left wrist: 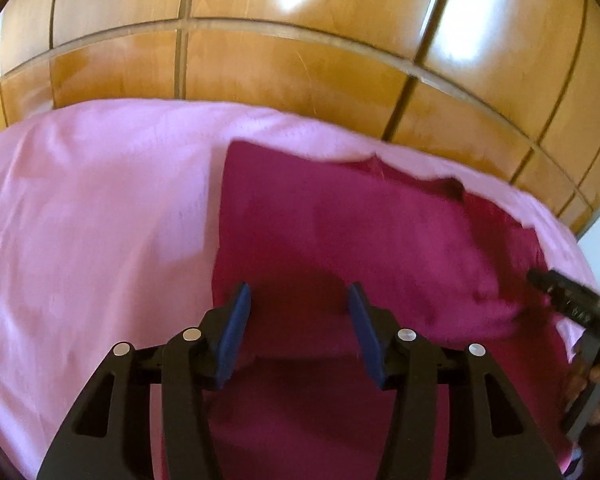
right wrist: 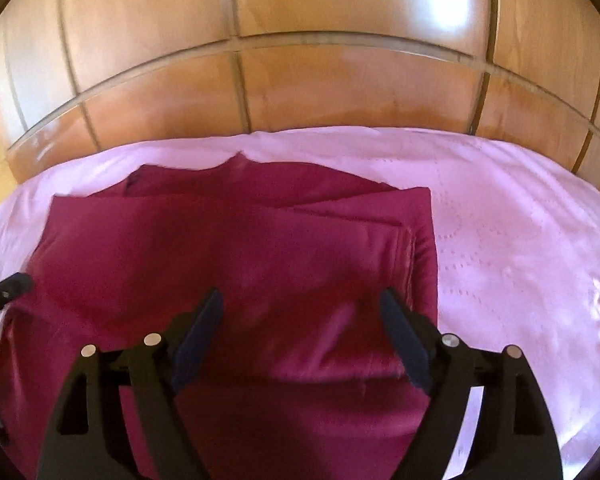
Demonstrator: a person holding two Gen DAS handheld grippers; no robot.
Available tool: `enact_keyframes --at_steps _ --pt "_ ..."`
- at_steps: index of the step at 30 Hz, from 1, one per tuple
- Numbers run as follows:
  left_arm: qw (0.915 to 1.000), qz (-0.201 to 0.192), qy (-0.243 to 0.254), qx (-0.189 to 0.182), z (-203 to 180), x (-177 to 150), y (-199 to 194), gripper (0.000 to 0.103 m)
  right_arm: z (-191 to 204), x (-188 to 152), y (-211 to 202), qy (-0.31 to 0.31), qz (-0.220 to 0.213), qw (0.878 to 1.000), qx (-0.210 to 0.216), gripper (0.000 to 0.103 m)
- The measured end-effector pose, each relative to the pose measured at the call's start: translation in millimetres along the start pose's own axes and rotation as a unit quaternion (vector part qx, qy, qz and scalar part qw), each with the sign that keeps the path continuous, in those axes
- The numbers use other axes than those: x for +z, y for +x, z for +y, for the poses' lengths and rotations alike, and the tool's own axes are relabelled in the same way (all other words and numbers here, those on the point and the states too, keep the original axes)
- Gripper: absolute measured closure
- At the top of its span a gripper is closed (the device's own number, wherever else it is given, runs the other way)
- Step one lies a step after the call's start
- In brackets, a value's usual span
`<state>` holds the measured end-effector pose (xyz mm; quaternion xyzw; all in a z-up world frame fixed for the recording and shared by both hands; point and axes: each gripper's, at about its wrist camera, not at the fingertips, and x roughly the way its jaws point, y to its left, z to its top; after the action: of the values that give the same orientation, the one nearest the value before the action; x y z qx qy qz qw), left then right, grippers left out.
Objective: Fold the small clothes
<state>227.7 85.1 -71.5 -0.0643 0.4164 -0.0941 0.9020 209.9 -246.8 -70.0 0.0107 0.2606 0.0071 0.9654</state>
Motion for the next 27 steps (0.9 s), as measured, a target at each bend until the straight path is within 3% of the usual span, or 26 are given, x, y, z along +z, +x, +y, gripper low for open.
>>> enact_keyframes --at_steps 4,11,17,20,27 --pt "0.9995 0.008 0.02 0.023 -3.8 -16.6 7.9 0.053 6.5 -25.1 5.7 -0.035 0.027 0.999 -0.023 0.022" --pt "0.9987 -0.011 0.021 0.045 -11.0 -21.0 -16.3 0.053 2.1 -31.8 6.2 -0.023 0.015 1.0 -0.014 0.021" --pt "0.9991 -0.018 0.014 0.037 -11.0 -36.1 -39.6 0.053 3.3 -30.3 1.6 -0.025 0.012 0.999 -0.02 0.02" --pt "0.999 -0.021 0.015 0.037 -10.2 -42.8 -50.2 0.053 3.7 -29.3 -6.6 -0.017 0.008 0.999 -0.029 0.01" --pt "0.9991 -0.025 0.014 0.033 -8.0 -56.7 -69.2 0.053 1.6 -42.1 -30.9 -0.021 0.016 0.999 -0.019 0.009"
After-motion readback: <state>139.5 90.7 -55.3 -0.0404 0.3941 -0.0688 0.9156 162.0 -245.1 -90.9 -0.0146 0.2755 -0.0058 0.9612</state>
